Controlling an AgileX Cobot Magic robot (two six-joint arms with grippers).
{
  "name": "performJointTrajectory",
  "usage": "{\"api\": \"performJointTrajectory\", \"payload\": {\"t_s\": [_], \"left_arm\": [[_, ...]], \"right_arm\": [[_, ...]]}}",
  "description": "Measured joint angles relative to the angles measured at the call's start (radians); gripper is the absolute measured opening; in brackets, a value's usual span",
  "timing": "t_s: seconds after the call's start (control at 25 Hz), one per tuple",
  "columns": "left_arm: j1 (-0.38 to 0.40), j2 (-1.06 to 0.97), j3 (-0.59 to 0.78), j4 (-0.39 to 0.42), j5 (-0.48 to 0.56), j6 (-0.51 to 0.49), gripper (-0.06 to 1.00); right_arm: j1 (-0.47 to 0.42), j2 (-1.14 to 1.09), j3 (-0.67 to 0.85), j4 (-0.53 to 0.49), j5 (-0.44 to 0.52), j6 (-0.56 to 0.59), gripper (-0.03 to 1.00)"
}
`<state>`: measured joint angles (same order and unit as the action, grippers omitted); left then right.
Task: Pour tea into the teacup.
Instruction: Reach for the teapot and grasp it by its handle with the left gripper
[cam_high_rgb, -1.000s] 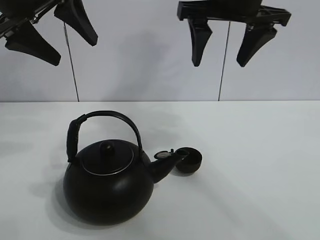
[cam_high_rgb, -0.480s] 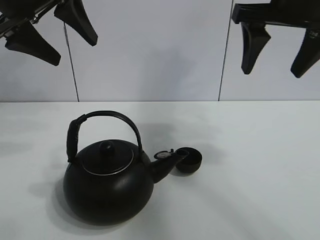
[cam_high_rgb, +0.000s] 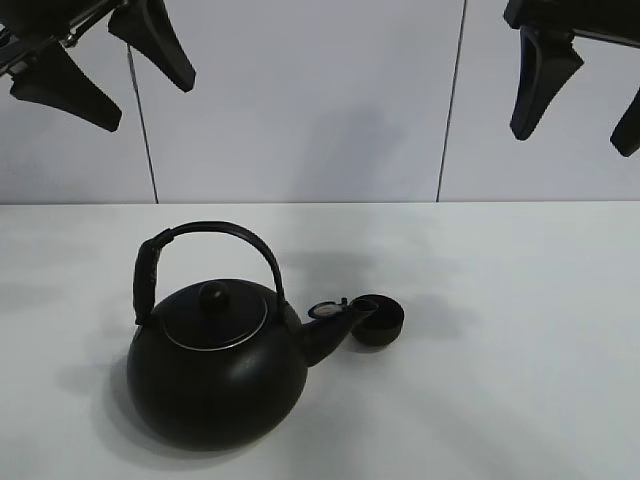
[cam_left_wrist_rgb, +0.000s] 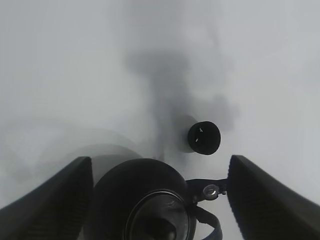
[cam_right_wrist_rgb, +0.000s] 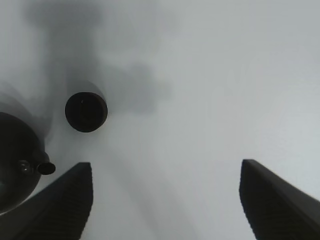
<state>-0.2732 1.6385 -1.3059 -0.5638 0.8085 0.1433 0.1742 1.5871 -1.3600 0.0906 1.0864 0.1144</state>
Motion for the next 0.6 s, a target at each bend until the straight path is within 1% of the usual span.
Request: {"api": "performJointTrajectory", "payload": {"t_s": [0.6], "left_arm": [[0.000, 0.000, 0.000, 0.000, 0.000, 0.000, 0.54]], "right_arm": [[-0.001, 0.000, 0.001, 0.026, -0.008, -0.003, 0.56]]}}
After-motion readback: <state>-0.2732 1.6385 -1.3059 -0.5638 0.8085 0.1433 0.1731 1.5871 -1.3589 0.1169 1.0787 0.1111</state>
